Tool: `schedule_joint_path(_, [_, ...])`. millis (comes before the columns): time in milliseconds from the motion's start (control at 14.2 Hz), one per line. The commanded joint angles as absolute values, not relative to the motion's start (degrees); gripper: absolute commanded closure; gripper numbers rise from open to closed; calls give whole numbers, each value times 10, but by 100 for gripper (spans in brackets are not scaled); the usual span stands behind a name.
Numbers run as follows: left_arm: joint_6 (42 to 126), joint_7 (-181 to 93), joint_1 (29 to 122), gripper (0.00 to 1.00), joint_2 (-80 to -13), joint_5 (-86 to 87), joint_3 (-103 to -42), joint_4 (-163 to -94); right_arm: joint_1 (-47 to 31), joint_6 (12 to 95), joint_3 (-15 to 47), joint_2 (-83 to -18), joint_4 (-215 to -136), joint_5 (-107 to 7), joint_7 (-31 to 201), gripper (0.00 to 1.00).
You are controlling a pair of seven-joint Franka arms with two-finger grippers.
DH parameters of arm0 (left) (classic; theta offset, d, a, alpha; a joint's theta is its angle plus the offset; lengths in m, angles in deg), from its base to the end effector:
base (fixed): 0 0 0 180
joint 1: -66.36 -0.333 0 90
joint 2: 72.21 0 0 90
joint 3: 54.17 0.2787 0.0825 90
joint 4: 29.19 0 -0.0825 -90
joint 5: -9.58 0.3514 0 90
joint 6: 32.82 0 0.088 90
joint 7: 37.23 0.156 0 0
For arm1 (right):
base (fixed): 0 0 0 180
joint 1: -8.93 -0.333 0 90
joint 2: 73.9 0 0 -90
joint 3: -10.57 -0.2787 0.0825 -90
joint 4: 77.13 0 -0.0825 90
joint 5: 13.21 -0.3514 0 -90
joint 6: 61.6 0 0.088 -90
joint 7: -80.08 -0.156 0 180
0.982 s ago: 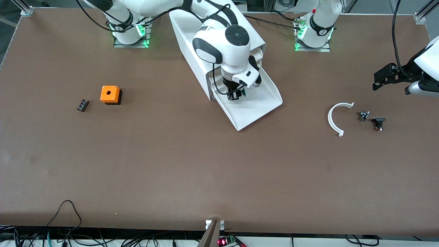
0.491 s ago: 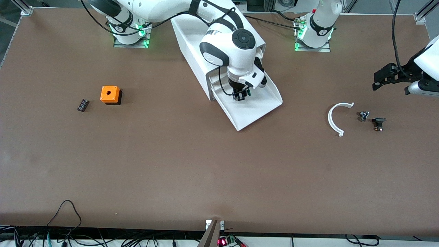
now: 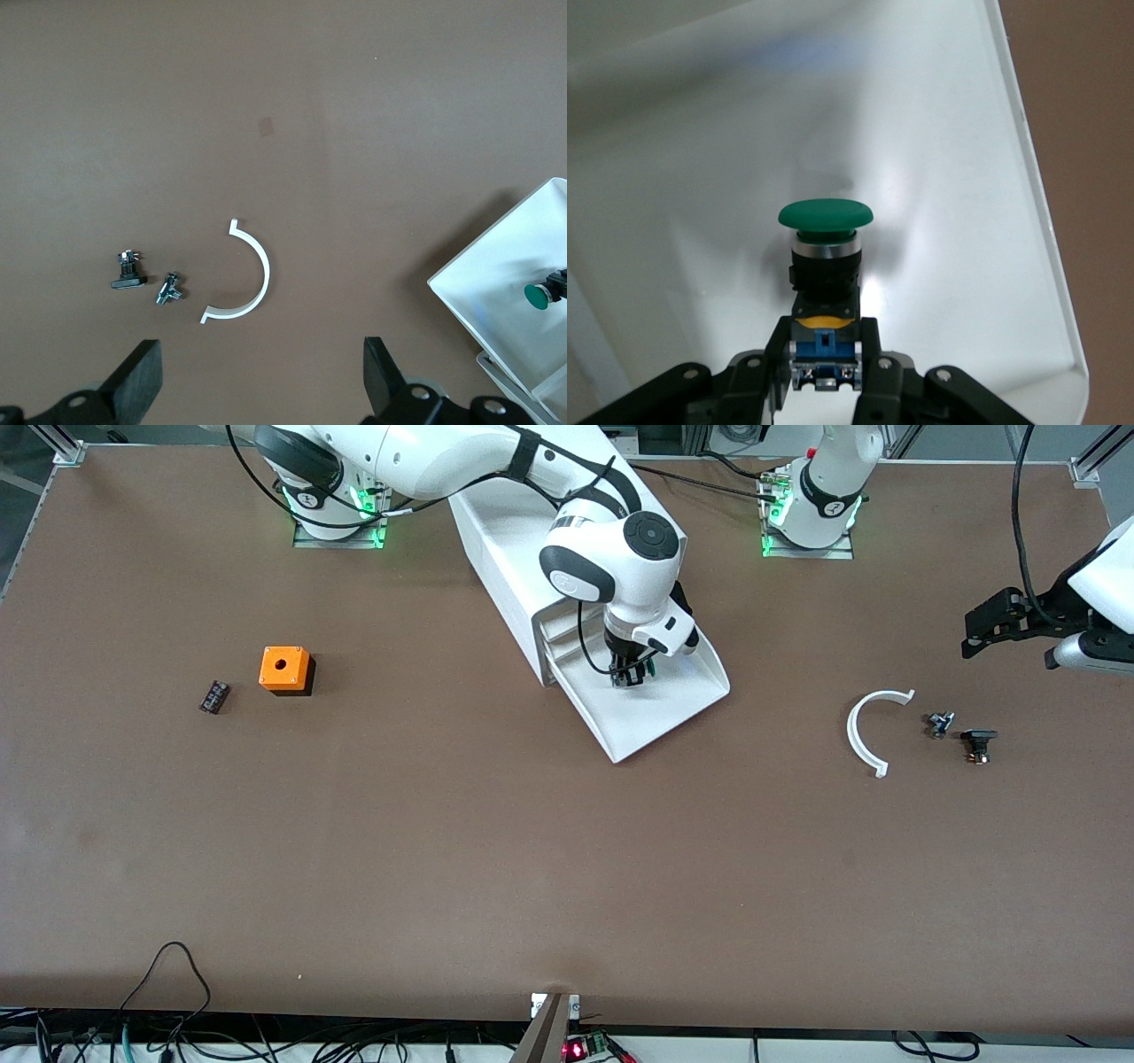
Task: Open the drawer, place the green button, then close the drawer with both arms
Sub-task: 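Lower the green button into the drawer and open the right gripper, then withdraw the right gripper while the left gripper reaches the drawer front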
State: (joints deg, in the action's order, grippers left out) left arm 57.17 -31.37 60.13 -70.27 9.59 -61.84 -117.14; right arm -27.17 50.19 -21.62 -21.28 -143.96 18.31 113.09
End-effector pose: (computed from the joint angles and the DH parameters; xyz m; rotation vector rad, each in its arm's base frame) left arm 0.5312 -0.0124 0.5362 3.1310 -0.1996 0.0035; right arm 0.3944 0.5816 0.2248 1.9194 2.3994 0.0192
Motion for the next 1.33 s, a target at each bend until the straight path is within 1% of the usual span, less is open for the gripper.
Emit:
schedule_joint_path(0, [559,-320,605,0,-705,114,-620,-1160,-282,505,-212,-197,-1416,196,1095,61])
schedule_joint_path(70, [559,-320,605,0,-705,114,-621,-1160,-282,502,-212,-198,-1416,196,1060,1])
schedule_joint_path(281, [559,-320,606,0,-704,114,-621,-1159,-280,496,-217,-206,-1415,194,1003,0])
schedule_joint_path(351, [559,-320,608,0,-704,113,-621,-1159,-275,486,-217,-219,-1399,191,1002,0])
schedule_joint_path(561, [560,-315,608,0,-702,113,-620,-1160,-247,423,-212,-280,-1360,188,984,0])
schedule_joint_path(702, [566,-313,609,0,-695,113,-620,-1165,-215,416,-208,-327,-1361,189,976,0])
schedule_joint_path(842, [606,-313,617,0,-668,107,-623,-1171,-176,417,-205,-354,-1364,184,970,0])
schedule_joint_path(912, [632,-314,619,0,-659,108,-626,-1185,-154,417,-203,-365,-1365,172,960,0])
schedule_joint_path(1123, [698,-327,629,0,-644,105,-644,-1234,-91,416,-184,-386,-1382,151,886,0])
schedule_joint_path(1193, [733,-346,633,0,-639,105,-655,-1256,-65,418,-181,-392,-1396,131,855,0])
schedule_joint_path(1263, [771,-384,639,0,-634,105,-666,-1280,-48,424,-163,-400,-1414,107,820,0])
